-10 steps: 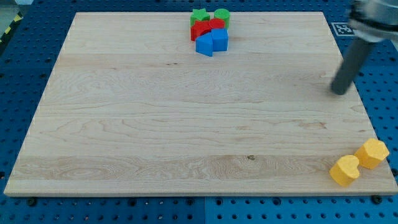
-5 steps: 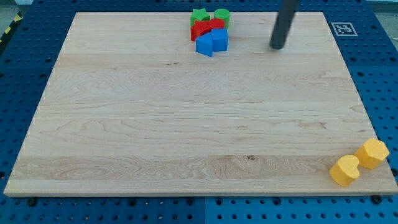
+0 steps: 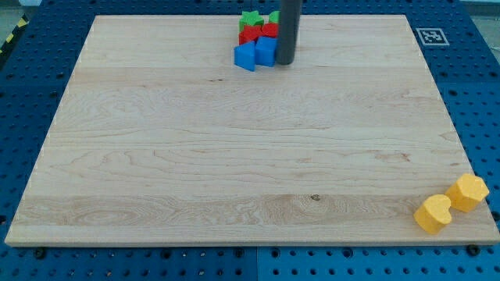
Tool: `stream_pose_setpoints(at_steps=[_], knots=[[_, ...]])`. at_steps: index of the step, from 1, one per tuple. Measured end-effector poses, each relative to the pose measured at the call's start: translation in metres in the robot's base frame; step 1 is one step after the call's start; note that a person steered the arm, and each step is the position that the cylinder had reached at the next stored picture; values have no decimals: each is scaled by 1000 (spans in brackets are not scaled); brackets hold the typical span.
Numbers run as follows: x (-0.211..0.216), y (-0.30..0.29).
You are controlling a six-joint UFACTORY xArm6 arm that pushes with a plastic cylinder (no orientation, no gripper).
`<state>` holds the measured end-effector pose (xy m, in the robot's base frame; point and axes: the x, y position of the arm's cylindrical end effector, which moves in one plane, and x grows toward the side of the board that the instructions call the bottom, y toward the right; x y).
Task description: Slide the blue cube along with the blue triangle towards the left side of the board
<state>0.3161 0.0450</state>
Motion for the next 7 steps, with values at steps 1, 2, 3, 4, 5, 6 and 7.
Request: stream_pose_setpoints(at_steps=[1,2,3,4,5,6,7], knots=[[7,-2],[8,-2],[8,8],[-6,17],[-6,25],[-7,17],[-16,-6]])
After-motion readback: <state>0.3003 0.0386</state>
